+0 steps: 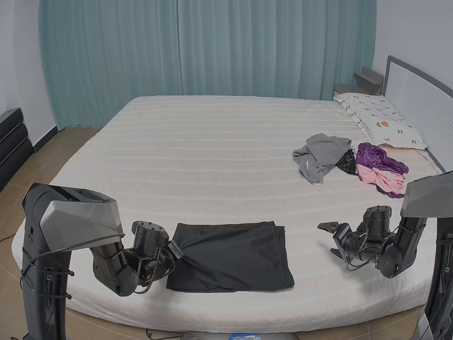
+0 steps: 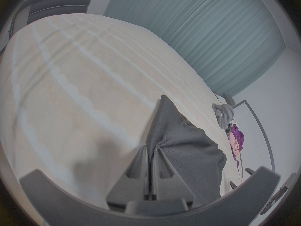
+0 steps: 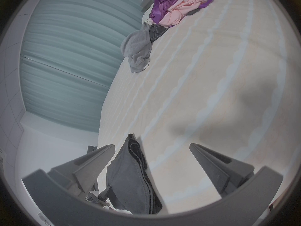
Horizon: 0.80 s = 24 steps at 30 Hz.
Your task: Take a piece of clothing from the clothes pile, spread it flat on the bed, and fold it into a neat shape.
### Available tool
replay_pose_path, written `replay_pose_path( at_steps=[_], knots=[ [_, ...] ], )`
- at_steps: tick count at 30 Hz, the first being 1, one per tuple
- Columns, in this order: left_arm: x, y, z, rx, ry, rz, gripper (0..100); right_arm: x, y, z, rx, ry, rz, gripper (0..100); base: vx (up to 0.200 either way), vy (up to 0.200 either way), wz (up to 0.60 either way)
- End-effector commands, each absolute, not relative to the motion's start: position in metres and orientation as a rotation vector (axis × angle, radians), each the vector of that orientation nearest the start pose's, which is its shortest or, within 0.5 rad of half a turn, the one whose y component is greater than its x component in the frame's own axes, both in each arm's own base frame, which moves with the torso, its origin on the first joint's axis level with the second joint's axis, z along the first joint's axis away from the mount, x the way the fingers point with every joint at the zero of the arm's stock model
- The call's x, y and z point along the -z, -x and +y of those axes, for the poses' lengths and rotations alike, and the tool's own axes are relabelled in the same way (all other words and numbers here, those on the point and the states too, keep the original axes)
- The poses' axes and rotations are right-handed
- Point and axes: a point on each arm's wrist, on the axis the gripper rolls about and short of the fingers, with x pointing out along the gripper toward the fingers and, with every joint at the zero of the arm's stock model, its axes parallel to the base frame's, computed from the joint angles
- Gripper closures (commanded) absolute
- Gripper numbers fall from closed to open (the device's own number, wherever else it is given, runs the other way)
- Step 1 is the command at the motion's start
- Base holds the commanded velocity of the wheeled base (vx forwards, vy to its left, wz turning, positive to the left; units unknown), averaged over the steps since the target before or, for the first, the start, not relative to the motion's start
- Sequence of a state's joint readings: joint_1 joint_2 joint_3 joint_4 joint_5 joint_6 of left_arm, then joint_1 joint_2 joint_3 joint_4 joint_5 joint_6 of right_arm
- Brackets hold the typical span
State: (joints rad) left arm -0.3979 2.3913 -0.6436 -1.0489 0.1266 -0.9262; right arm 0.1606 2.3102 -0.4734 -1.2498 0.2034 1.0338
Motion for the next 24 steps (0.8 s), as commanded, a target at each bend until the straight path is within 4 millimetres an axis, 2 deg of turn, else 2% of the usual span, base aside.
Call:
replay_pose_path(
  at_steps=[1,24],
  knots=[
    [0.0441,-0.3154,-0.1253,-0.082,0.708,0.732,100,0.0238,-0.309,0.0548,-0.016,-1.004,0.721,0,0.0,0.2,0.0],
    [0.0452,-0.3099,-0.1159,-0.113,0.704,0.746,100,0.0264,-0.307,0.0564,-0.019,-0.989,0.735,0,0.0,0.2,0.0]
  ],
)
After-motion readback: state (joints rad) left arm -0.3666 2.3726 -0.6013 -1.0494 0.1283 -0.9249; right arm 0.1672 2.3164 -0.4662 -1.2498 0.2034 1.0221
